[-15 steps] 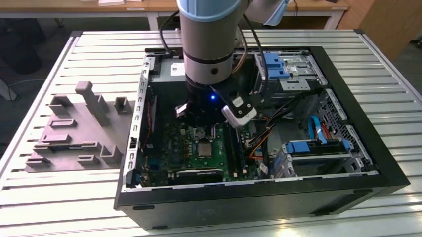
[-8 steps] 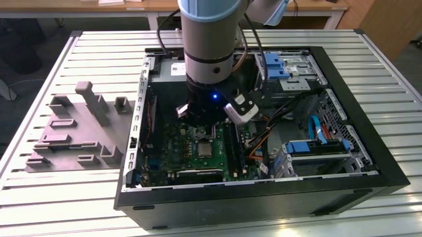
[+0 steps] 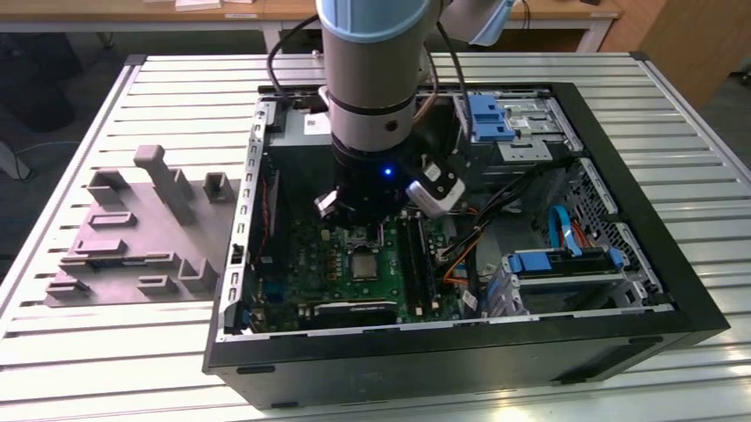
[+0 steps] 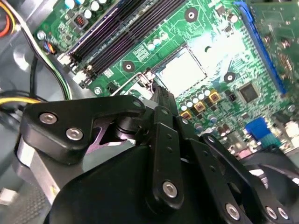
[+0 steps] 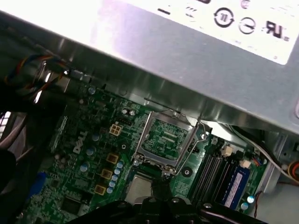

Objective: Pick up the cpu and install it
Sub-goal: 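Close the cpu cover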

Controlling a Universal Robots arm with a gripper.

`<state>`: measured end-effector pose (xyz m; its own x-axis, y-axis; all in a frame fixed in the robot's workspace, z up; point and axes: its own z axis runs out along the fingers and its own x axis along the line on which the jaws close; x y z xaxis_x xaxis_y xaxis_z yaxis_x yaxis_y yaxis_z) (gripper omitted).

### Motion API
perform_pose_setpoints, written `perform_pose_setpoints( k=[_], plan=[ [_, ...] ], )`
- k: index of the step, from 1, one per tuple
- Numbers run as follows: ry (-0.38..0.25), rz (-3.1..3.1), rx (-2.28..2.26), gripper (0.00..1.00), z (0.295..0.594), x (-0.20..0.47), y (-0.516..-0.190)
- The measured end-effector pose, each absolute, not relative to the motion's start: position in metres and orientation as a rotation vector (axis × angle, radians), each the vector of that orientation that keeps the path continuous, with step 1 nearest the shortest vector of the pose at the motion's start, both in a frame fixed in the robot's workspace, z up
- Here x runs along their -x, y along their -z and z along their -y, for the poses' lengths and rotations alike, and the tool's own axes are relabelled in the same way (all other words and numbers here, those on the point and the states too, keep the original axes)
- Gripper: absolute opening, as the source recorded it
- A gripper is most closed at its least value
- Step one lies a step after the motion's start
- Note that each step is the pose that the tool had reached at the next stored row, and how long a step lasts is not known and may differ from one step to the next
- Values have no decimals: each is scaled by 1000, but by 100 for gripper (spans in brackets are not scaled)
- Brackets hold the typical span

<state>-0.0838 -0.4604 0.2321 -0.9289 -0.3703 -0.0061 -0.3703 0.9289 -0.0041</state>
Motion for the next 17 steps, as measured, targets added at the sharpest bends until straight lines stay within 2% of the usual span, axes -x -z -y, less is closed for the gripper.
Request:
perform_pose_setpoints(
  k=[17],
  plan=[
    [4,-3070,632,11,455,64,-232]
  ],
)
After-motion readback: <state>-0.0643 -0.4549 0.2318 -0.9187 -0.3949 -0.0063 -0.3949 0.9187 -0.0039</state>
